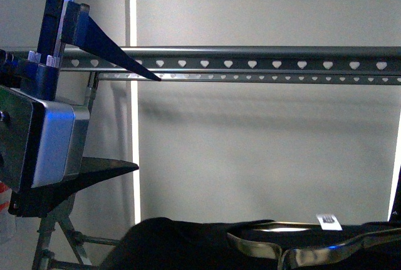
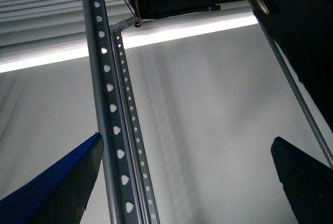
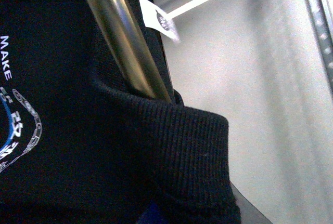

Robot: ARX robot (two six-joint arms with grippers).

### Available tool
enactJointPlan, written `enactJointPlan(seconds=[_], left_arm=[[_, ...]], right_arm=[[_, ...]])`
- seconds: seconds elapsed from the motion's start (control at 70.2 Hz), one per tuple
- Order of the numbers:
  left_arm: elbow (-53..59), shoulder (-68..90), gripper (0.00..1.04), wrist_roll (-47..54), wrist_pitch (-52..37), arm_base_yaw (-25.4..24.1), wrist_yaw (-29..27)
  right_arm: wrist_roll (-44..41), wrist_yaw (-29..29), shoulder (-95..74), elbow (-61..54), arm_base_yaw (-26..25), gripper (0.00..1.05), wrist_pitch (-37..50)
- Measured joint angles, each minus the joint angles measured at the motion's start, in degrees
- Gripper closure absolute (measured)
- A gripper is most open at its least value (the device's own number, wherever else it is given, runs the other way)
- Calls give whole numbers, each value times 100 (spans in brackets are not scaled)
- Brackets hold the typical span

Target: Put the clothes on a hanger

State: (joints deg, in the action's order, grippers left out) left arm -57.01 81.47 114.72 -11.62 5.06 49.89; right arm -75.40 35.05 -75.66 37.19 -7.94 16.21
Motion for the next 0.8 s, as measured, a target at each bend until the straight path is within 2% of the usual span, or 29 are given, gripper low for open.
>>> enactJointPlan(seconds=[0.1,0.256,0.612,0.797], left_arm=[[0,0,6,0,0,0,-4],[0,2,6,0,0,2,-59],[0,2,6,0,0,2,-195],[0,4,6,0,0,2,-243]], right_arm=[[404,-136,-205,243,-192,101,-407],[1690,-326,-317,748,-505,101,-1419],[4048,492,-17,1200,-813,101,-2992],[4828,848,-2,1340,-946,101,-3136]])
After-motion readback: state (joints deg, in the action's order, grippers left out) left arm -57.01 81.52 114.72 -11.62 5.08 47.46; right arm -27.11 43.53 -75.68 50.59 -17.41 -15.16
